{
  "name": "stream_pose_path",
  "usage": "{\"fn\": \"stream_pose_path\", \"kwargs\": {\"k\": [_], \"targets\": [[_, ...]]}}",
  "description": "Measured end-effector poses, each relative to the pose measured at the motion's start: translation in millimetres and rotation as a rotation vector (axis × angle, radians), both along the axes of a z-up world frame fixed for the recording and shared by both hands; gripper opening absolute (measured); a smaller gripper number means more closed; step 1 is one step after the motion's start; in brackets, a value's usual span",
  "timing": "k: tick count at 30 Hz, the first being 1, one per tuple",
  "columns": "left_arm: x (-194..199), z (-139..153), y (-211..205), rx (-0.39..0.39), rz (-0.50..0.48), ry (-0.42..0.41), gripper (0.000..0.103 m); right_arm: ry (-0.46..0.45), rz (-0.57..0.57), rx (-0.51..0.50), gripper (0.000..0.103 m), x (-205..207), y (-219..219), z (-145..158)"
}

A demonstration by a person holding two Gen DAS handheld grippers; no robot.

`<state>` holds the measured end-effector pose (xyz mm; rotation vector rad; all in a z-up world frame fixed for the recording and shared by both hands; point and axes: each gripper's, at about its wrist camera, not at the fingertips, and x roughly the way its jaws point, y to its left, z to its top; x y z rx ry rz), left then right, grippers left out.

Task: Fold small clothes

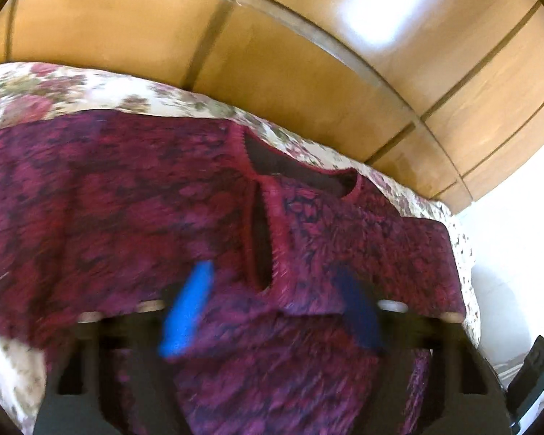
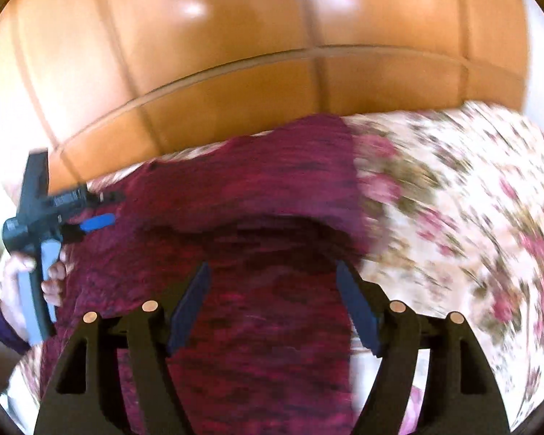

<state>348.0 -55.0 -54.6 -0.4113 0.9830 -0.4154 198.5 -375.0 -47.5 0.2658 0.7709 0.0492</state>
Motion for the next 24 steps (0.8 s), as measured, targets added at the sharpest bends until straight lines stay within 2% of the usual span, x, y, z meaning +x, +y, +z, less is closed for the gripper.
{"fn": "stream_pose_path", "kwargs": {"k": [1,3,7,11,17,24], "targets": [[5,-4,-6,0.013,-0.015,0.019,0.018,-0.001,-0.033,0.026,0.072,-1,-12,0],[6,-2,-6,0.013,-0.013,0.006,0.005,-0.012,-0.082,0.065,0.072,-6,-31,1],[-8,14,17,-0.032,0.034,-0.047,0.005,-0.039,-0.13,0.13,0.067,-1,-51,5],[-30,31,49,-0.016,0.082,-0.108,0.005,-0.046,-0.091,0.133,0.059,22,-37,5],[-45,26,81,0.037,0.137,-0.109,0.005,-0.001,-0.012,0.068,0.056,68,9,-9],[-55,0,97,0.107,0.174,-0.071,0.004,0.096,-0.026,-0.085,0.057,104,37,-48]]}}
